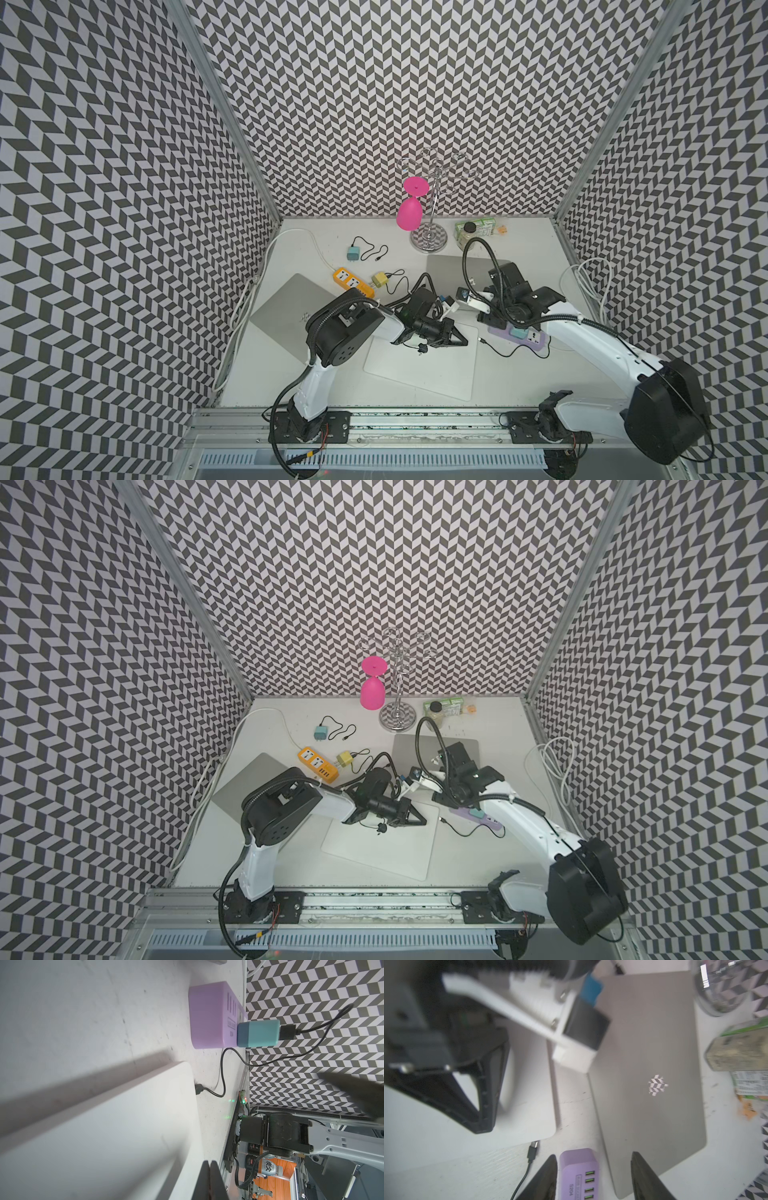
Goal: Unplug the laptop charger
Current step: Remove the charging cable from the laptop, then remove the plug from the socket.
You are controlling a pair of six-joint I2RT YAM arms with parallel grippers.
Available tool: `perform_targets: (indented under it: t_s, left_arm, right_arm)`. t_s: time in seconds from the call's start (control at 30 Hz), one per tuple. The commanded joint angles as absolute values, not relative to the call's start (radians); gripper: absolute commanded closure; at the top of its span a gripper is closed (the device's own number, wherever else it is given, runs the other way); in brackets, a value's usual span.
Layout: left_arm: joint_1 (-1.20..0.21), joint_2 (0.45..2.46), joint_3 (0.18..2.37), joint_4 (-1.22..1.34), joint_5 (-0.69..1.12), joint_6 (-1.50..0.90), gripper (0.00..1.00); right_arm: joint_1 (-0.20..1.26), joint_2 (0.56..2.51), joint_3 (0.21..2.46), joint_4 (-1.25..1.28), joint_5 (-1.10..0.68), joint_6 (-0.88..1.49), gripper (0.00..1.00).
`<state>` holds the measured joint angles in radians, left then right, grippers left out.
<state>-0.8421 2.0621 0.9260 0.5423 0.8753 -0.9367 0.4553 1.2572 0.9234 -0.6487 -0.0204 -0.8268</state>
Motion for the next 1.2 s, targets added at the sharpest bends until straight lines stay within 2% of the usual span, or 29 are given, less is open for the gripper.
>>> perform_targets:
  t_s: [0.0,0.1,0.23,0.37,0.57,0.77,0.9,1.0,1.17]
  left_arm:
    - [-0.841,2.093,0.942,0.471,0.764,-0.861,1.0]
    - [-0.841,2.078,0.967,0.433,0.756,-0.844,1.0]
    - [-0.842,2.065,0.996,0.416,0.752,-0.843,1.0]
    - [-0.842,2.074,1.044,0.407,0.755,-0.85,1.0]
    - [-0.842,2.105,1.121,0.379,0.754,-0.845,1.0]
    - [-0.855,2.141,1.173,0.37,0.752,-0.848,1.0]
    - [-0.865,2.164,1.207,0.385,0.756,-0.861,1.0]
    - [-0.871,2.173,1.209,0.429,0.761,-0.889,1.0]
    - [-0.887,2.204,1.246,0.492,0.788,-0.934,1.0]
  right_arm:
    - [0.456,1.185,0.986,-0.601,0.052,-0.593,0.44]
    - [0.456,1.132,1.023,-0.56,0.145,-0.321,0.4]
    - [0.457,1.12,1.148,-0.719,0.274,0.034,0.36]
    - [0.456,1.14,1.205,-0.928,0.295,0.347,0.36]
    - [0.456,1.12,1.112,-0.989,0.273,0.651,0.35]
    - [0.456,1.122,1.062,-1.027,0.293,0.777,0.28]
    - [0.454,1.079,0.953,-0.934,0.3,0.799,0.22]
    - [0.44,1.065,0.909,-0.914,0.331,0.815,0.14]
    - [0.397,1.066,0.855,-0.916,0.354,0.83,0.13]
